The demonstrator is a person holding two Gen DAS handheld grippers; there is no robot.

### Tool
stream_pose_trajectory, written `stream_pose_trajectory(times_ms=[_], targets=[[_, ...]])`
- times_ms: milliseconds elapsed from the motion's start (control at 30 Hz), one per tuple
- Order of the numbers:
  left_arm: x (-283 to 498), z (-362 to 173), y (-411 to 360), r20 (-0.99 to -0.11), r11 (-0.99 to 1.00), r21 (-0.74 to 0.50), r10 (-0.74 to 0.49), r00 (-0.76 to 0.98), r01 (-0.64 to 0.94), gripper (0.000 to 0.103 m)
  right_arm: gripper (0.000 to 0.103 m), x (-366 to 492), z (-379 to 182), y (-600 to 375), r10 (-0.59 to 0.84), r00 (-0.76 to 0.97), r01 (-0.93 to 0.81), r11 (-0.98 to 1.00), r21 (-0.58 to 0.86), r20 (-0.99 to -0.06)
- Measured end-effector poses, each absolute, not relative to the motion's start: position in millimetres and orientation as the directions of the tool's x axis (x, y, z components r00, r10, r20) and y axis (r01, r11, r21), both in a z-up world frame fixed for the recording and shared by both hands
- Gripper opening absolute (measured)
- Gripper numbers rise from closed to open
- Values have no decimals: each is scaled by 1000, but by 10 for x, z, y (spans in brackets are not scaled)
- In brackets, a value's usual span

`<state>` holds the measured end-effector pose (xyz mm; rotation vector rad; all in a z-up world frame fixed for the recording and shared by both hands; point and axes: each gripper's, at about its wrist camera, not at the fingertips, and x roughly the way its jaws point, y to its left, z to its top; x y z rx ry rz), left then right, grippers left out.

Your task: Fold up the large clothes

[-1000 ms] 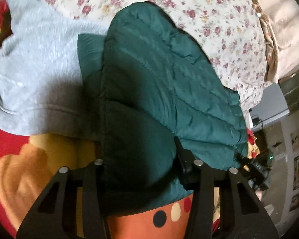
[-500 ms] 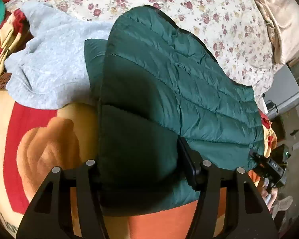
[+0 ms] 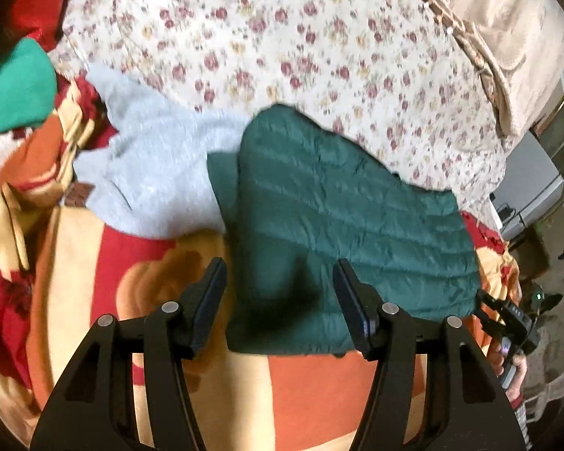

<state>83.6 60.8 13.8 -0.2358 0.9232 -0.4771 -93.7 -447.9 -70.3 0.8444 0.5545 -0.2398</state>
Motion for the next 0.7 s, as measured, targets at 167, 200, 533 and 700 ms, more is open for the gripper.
stream_pose_trajectory(times_ms=[167,200,533,700], targets=[[1163,191,339,-728,895,-343,-446,521,285,58,59,-873,-388,-4568,-149,821,487,686,541,-551],[1240,181,246,-735,901,-325,-432,523,289,58,59,-801,-371,-4588,-149,814,491,693,528,-562],[1618,-390,-132,-839,969,-83,-194,508,233,59,59,620,-522,-4351,-99,710,421,854,307,-698],[1625,-454,-82,-833,970,-93,-200,515,225,61,67,782,-671,-4365,-77,700,418,850,320,-710]])
